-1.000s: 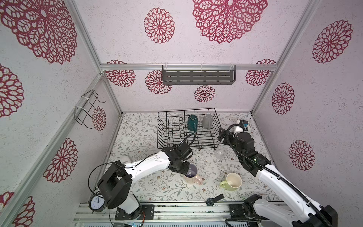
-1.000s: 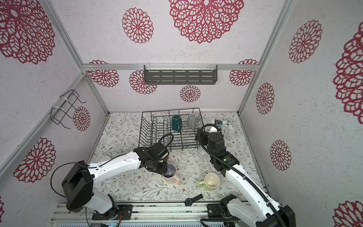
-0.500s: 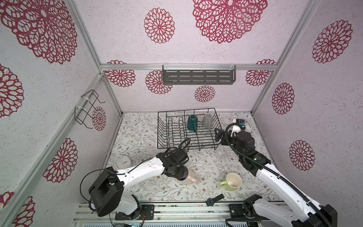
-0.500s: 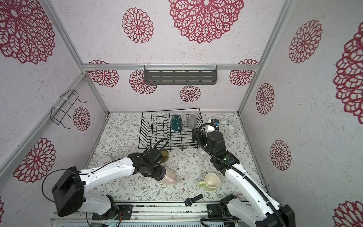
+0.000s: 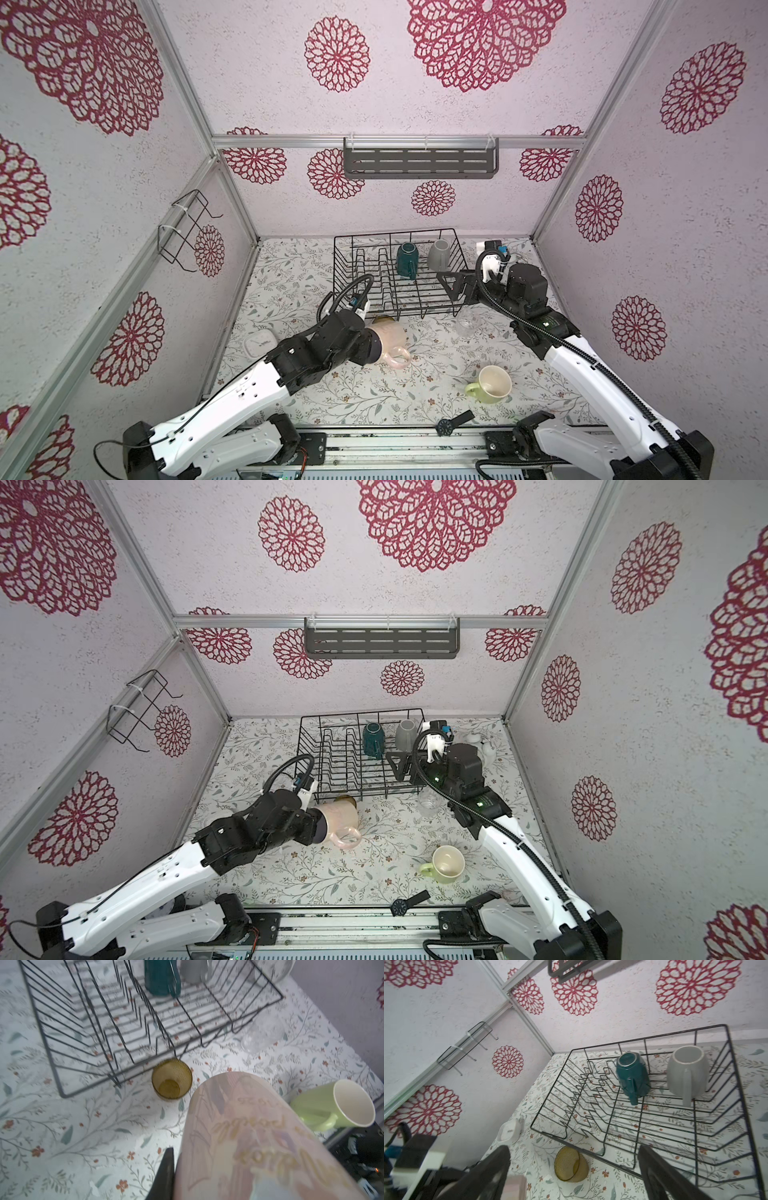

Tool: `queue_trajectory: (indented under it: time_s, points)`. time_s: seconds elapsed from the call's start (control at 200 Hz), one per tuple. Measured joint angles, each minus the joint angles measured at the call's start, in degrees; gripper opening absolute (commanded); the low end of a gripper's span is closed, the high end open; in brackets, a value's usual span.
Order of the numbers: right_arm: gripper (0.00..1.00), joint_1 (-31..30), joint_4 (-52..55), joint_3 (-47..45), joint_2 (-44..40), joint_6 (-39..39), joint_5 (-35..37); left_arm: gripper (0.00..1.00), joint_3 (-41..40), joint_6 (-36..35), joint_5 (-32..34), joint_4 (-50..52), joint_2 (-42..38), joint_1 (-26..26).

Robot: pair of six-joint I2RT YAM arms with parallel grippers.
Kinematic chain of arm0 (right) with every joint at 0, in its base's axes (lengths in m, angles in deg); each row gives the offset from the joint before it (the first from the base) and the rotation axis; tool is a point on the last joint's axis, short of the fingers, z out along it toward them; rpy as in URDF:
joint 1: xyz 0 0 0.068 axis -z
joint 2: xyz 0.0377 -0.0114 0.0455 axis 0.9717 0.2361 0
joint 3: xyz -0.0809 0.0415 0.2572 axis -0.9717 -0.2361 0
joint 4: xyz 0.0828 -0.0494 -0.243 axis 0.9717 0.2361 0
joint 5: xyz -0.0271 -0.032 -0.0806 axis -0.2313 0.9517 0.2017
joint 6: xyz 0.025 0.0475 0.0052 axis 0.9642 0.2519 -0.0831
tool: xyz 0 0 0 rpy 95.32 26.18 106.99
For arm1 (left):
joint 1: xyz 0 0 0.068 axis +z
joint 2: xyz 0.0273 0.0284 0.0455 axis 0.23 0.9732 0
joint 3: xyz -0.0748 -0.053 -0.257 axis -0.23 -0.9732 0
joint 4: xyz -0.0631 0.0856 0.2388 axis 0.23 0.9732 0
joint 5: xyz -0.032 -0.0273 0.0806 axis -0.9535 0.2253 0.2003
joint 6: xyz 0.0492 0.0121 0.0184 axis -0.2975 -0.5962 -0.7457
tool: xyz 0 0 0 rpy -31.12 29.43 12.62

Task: Load cups into a dish rack
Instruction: Pick up the cup from the bottom-center of the table, then place the cup upside down at the dish rack.

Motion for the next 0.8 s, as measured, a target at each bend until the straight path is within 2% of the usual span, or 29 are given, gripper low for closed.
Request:
queue_trajectory:
  time_s: [0.105,0.215,0.4,0.656,0.801]
  points:
    - [0.99,0.02,0.9,-0.11,-0.28,-0.04,-5.97,0.0,-7.23,-5.55,3.37,-10.38,-4.17,0.02]
    - [0.98,0.02,2.29,-0.11,0.15,0.13,-13.66,0.0,-13.44,-13.14,3.1,-20.35,-6.34,0.07]
    - [0.95,-0.68,3.21,-0.39,3.19,2.54,-26.34,0.0,-14.8,-23.45,0.79,-29.81,-6.8,0.11]
    - [0.94,-5.53,1.88,-4.87,4.26,6.23,-32.96,0.0,-13.62,-27.45,-2.78,-38.32,-5.16,0.7]
    - [0.9,-6.91,-8.94,-10.62,4.26,14.82,-34.97,0.0,-13.57,-27.3,-4.9,-40.5,-3.89,2.71]
